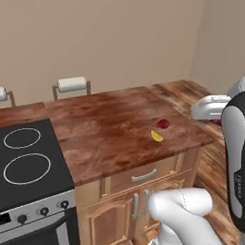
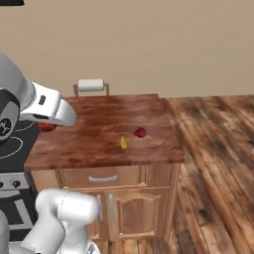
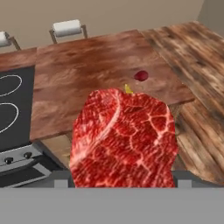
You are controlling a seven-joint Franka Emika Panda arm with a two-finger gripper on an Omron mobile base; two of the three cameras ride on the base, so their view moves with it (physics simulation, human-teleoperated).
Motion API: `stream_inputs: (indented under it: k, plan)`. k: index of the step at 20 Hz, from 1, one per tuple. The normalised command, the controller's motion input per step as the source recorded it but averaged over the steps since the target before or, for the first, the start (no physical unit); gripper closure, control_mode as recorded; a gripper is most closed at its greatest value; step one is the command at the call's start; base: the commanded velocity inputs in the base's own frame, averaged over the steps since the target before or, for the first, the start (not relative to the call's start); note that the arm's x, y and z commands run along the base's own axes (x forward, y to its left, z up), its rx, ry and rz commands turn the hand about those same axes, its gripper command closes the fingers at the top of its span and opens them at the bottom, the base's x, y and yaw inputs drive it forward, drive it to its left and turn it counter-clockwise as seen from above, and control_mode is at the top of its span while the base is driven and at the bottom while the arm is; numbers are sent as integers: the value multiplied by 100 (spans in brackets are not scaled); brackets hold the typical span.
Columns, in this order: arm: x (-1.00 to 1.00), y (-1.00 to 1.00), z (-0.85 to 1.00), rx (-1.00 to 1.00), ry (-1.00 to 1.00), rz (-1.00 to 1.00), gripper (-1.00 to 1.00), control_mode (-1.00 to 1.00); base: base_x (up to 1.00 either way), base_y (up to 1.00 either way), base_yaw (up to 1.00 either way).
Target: Open the fridge, remove the pear, lemon wedge, and steak, and place them on any counter.
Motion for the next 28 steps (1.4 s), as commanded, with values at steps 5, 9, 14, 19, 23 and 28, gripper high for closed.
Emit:
stream_inputs:
  k: [5, 9, 14, 19, 23, 28]
  plan:
    - [0, 0, 0, 0, 0, 0, 100, 100, 68, 46, 28]
    - [27, 1, -33, 0, 13, 9, 100, -100, 43, 12, 11]
    - [49, 19, -93, -1, 31, 16, 100, -100, 0, 0, 0]
    - [96, 28, -100, -2, 17, 10, 100, -100, 0, 0, 0]
    - [100, 5, -100, 0, 4, 1, 100, -100, 0, 0, 0]
    - [100, -3, -100, 0, 0, 0, 100, -100, 0, 0, 0]
